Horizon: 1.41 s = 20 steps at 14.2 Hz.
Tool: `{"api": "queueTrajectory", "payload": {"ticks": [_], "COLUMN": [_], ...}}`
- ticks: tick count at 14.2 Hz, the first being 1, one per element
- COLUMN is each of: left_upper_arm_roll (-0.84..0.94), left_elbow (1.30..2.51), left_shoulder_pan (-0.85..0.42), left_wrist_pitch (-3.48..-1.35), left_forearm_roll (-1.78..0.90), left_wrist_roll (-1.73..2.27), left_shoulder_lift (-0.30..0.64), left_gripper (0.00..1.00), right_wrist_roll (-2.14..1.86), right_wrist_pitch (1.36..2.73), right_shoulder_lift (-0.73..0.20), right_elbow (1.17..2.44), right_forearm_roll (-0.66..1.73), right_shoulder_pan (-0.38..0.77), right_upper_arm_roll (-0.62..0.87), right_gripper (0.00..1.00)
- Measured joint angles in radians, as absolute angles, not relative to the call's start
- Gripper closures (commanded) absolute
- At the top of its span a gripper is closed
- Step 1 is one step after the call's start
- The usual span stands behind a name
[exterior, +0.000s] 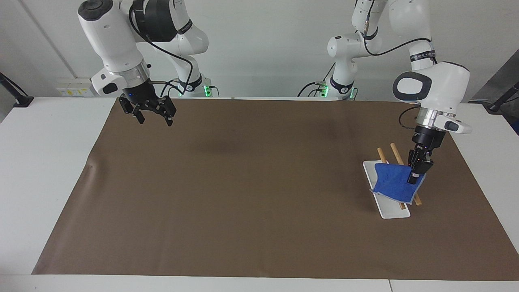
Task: Right arm passes towel to left arm to hang
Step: 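Carry the towel with the left gripper and drape it over the sticks, then release the towel and withdraw the left gripper from the rack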
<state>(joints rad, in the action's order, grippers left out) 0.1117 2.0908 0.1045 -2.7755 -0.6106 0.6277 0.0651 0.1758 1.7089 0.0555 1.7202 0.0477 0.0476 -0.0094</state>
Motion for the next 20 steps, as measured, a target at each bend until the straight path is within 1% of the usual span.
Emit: {"api": "queueTrajectory", "payload": {"ticks": [3, 8, 11, 15, 16, 17, 18, 20], "left_upper_arm_roll": [0.111, 0.108, 0.107, 0.106, 0.107, 0.108, 0.109, 0.109], "left_elbow": [2.088, 2.088, 2.091, 2.161, 2.183, 2.200, 2.213, 2.231], "left_shoulder_pan": [0.137, 0.190, 0.221, 0.241, 0.241, 0.241, 0.241, 0.241], "left_wrist_pitch": [-2.778, -2.799, -2.807, -2.807, -2.810, -2.811, -2.811, -2.811], "left_forearm_roll": [-0.611, -0.611, -0.611, -0.611, -0.611, -0.611, -0.611, -0.611], "left_wrist_roll": [0.537, 0.491, 0.478, 0.456, 0.455, 0.455, 0.454, 0.454], "left_shoulder_lift": [0.065, 0.069, 0.071, 0.078, 0.078, 0.077, 0.075, 0.068], "left_gripper": [1.00, 1.00, 1.00, 1.00, 0.90, 0.34, 0.11, 0.00], "right_wrist_roll": [0.163, 0.161, 0.084, 0.069, 0.069, 0.068, 0.068, 0.068], "right_wrist_pitch": [1.643, 1.632, 1.631, 1.628, 1.624, 1.620, 1.617, 1.617], "right_shoulder_lift": [0.055, 0.046, 0.045, 0.045, 0.045, 0.046, 0.047, 0.048], "right_elbow": [1.667, 1.666, 1.666, 1.664, 1.662, 1.661, 1.661, 1.661], "right_forearm_roll": [0.047, 0.045, -0.020, -0.026, -0.026, -0.026, -0.026, -0.026], "right_shoulder_pan": [0.045, 0.040, 0.025, 0.021, 0.021, 0.021, 0.021, 0.021], "right_upper_arm_roll": [-0.009, -0.010, -0.010, -0.009, -0.008, -0.008, -0.008, -0.008], "right_gripper": [0.00, 0.00, 0.00, 0.00, 0.00, 0.00, 0.00, 0.00]}}
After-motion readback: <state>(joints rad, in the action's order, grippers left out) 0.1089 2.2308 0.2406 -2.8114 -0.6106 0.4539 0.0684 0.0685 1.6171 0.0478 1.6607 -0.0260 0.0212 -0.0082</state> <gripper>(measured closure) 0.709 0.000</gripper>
